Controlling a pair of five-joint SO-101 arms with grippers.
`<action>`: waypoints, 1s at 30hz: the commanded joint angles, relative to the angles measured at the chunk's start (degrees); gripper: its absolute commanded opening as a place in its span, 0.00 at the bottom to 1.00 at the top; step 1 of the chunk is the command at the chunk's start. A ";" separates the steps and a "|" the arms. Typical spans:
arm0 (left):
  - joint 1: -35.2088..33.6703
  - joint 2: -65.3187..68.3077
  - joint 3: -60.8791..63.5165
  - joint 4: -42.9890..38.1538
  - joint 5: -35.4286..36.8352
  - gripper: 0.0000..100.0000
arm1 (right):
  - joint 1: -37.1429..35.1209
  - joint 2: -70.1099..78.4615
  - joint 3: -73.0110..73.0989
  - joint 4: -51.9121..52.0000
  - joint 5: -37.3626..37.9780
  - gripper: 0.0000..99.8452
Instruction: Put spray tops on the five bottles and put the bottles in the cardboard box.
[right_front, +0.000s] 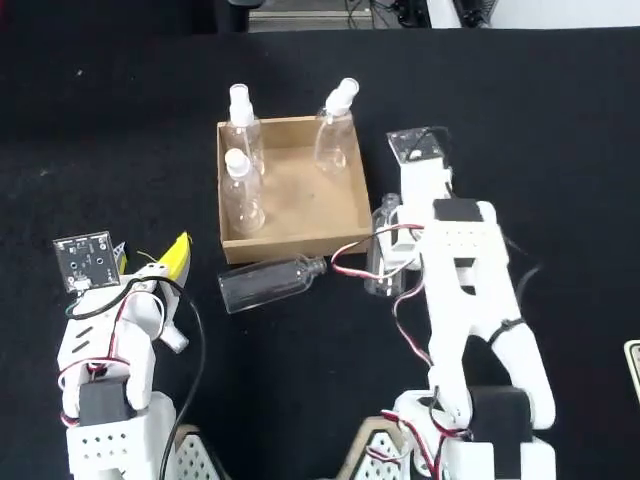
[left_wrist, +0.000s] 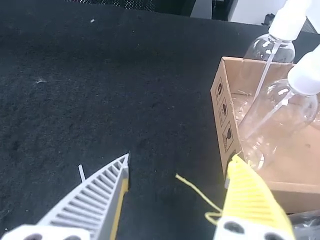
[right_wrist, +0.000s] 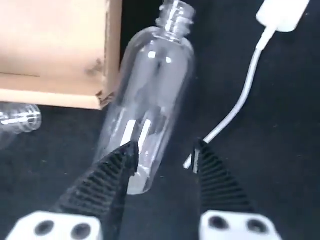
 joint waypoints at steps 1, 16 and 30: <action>0.22 -0.70 -0.84 -0.79 0.35 0.29 | -3.34 -0.22 -1.01 -1.41 -1.76 0.16; 0.22 -0.70 -0.84 -0.79 0.35 0.29 | -5.01 -0.22 2.51 -3.60 -7.56 0.16; 0.22 -0.70 -0.84 -0.79 0.26 0.29 | -5.45 -0.22 4.70 -2.81 -7.38 0.26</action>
